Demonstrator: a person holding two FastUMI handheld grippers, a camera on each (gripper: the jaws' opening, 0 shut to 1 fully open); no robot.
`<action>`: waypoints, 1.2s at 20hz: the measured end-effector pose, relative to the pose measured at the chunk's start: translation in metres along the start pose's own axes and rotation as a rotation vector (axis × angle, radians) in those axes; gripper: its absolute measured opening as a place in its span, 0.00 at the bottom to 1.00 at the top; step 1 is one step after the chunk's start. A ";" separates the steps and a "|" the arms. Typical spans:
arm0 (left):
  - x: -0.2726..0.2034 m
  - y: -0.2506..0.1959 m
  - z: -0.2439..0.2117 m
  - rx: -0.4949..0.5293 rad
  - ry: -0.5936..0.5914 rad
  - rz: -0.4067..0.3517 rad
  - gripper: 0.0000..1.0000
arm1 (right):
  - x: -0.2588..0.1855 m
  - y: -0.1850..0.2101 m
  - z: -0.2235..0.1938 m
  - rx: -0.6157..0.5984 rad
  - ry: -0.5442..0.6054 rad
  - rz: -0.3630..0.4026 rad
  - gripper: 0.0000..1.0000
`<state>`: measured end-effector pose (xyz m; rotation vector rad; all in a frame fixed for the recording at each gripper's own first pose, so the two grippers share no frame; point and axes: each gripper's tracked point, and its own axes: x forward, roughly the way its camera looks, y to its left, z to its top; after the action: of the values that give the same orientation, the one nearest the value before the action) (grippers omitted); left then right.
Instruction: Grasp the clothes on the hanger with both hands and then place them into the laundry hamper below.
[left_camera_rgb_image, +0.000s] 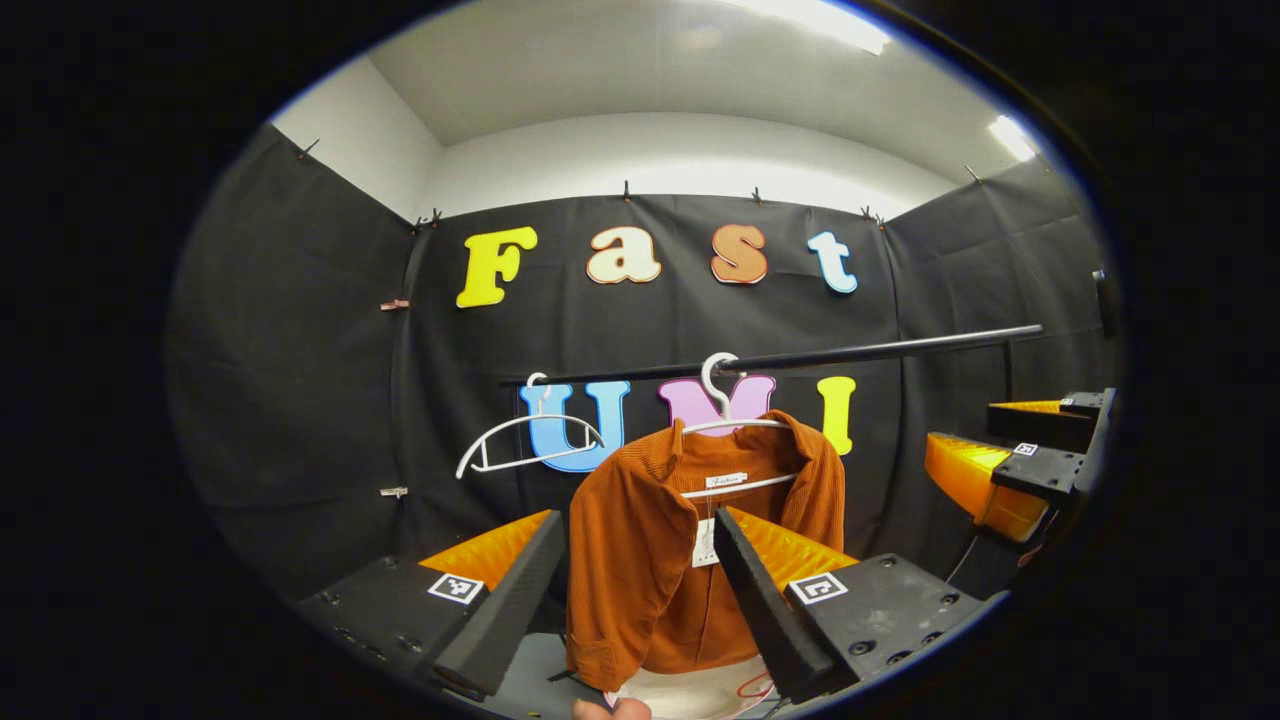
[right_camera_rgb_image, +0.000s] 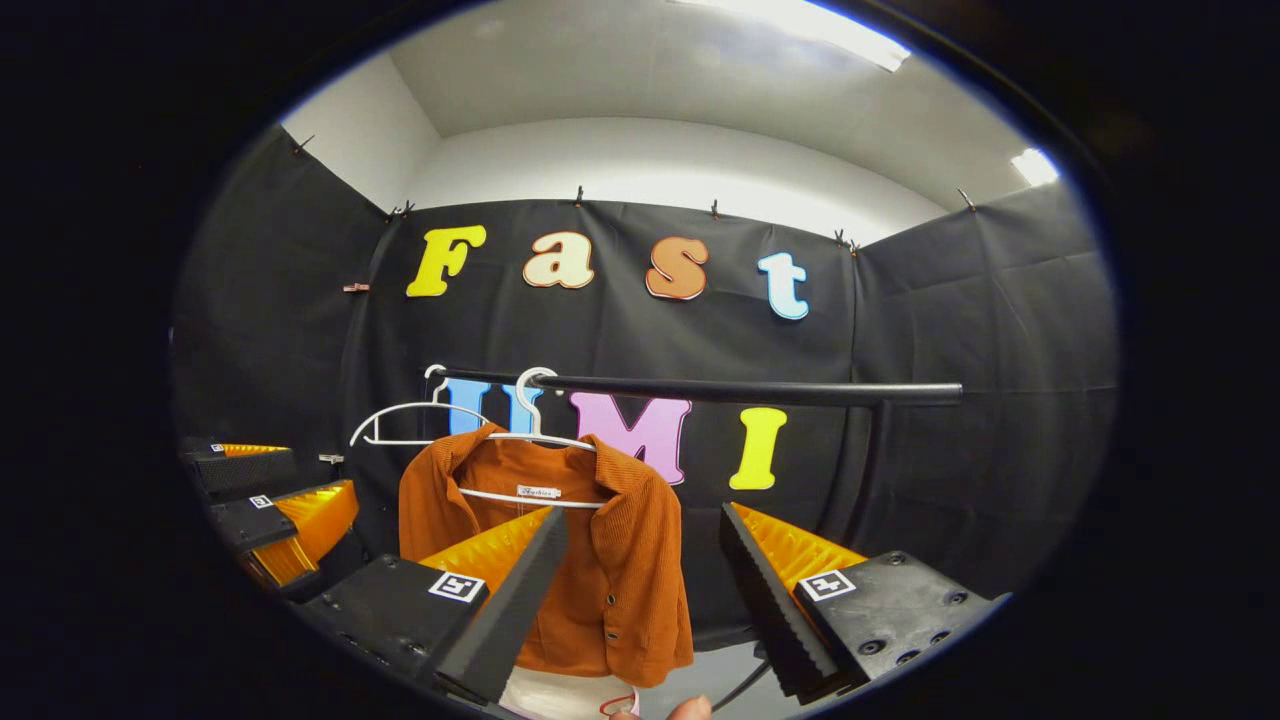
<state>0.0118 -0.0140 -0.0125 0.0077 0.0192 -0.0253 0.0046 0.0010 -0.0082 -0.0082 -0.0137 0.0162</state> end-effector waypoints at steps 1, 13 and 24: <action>0.008 -0.003 -0.005 0.003 0.009 -0.009 0.98 | 0.006 0.001 -0.003 -0.005 -0.003 0.004 0.98; 0.139 -0.017 -0.064 0.026 0.007 0.040 0.95 | 0.089 0.008 -0.055 0.013 0.006 0.064 0.98; 0.220 0.004 -0.076 0.065 -0.053 0.149 0.74 | 0.194 0.031 -0.115 0.069 0.020 0.062 0.98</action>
<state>0.2300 -0.0150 -0.0930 0.0732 -0.0347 0.1230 0.1993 0.0344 -0.1212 0.0599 0.0074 0.0790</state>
